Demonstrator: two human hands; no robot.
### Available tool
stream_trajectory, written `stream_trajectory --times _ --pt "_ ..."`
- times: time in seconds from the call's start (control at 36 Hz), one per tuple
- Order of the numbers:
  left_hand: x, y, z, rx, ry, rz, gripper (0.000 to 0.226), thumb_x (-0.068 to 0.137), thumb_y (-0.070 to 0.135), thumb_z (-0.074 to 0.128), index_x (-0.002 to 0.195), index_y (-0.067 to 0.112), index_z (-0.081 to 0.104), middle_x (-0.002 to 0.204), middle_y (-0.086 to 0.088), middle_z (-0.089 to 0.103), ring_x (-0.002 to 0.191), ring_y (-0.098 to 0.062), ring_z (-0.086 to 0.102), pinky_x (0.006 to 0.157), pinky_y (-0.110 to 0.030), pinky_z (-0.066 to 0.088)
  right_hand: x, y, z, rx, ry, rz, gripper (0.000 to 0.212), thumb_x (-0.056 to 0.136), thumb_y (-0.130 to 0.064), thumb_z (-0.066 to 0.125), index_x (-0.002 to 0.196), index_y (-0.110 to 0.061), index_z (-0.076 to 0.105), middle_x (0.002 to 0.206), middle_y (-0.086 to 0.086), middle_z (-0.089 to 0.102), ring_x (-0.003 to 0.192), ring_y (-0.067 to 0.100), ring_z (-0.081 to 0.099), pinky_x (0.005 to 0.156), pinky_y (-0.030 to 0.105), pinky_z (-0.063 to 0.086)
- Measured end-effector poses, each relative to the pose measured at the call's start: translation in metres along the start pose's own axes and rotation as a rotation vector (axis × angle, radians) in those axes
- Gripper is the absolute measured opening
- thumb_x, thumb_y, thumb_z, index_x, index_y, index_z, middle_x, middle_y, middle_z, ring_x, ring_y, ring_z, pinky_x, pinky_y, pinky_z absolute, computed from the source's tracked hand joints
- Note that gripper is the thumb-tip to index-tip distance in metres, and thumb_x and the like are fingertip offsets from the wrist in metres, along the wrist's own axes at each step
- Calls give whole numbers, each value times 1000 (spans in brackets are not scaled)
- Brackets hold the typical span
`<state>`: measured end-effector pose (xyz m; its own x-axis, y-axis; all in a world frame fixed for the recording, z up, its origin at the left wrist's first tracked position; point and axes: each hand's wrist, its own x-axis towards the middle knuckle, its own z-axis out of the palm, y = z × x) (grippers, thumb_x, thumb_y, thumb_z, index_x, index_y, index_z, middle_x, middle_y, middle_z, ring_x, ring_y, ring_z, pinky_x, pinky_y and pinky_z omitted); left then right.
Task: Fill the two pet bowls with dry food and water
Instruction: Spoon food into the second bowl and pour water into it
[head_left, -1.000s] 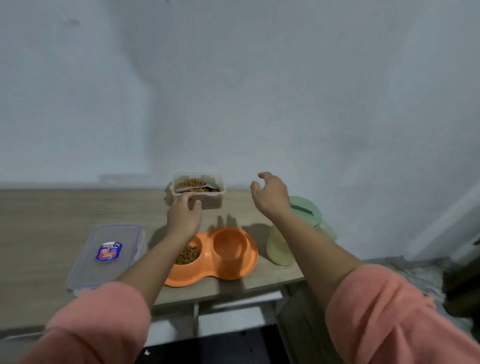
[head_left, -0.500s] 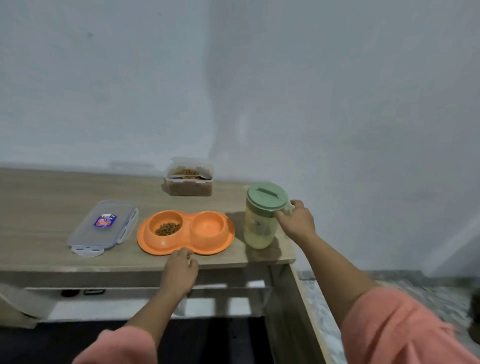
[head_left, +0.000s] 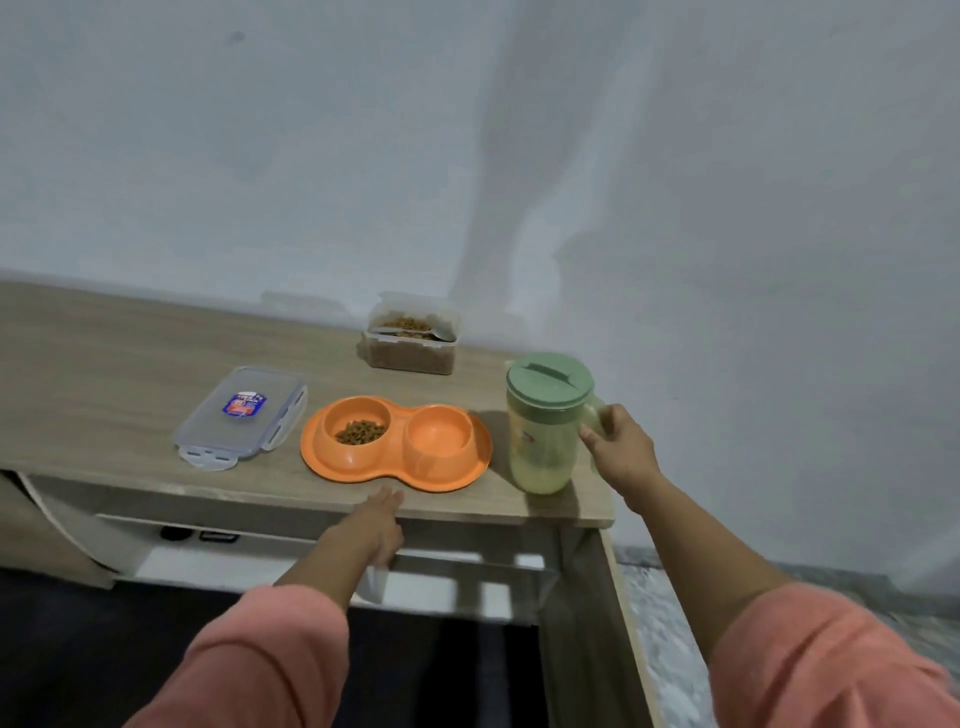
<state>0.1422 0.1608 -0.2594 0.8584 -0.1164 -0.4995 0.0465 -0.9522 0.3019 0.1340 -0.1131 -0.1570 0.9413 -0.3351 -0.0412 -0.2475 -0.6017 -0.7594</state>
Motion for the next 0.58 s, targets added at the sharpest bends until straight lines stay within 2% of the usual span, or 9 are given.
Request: stream_trajectory --times 0.14,0.25,0.33,0.44,0.58 --pt "2 -3 3 -11 -23 -9 67 99 11 40 155 14 3 162 -2 -9 150 -22 -3 122 -34 6 9 -20 -5 -111 -89 -102 28 94 -22 57 118 -8 51 108 3 53 101 20 49 85 27 38" --pt "3 -4 4 -12 -27 -10 66 101 14 38 155 12 1 162 -4 -11 150 -21 -7 122 -32 3 15 -34 -7 -244 -142 -175 29 94 -22 58 117 -6 52 117 9 59 111 27 54 84 28 39" --pt "4 -5 5 -19 -34 -13 66 101 11 37 155 13 0 161 -3 -12 150 -19 -8 122 -32 2 18 -46 -7 -335 -180 -225 30 95 -22 56 119 -6 51 118 12 59 110 29 53 86 31 40" --pt "5 -5 4 -18 -30 -11 66 100 10 37 155 12 0 162 -3 -12 150 -19 -8 121 -31 2 23 -62 -6 -394 -220 -276 27 95 -17 55 119 -5 49 115 15 58 91 23 48 75 27 38" --pt "5 -6 7 -30 -26 -8 69 99 6 39 155 13 -1 161 -2 -12 150 -19 -9 120 -31 2 29 -75 -5 -495 -272 -318 25 95 -12 53 119 -7 49 107 13 58 85 21 47 60 24 37"
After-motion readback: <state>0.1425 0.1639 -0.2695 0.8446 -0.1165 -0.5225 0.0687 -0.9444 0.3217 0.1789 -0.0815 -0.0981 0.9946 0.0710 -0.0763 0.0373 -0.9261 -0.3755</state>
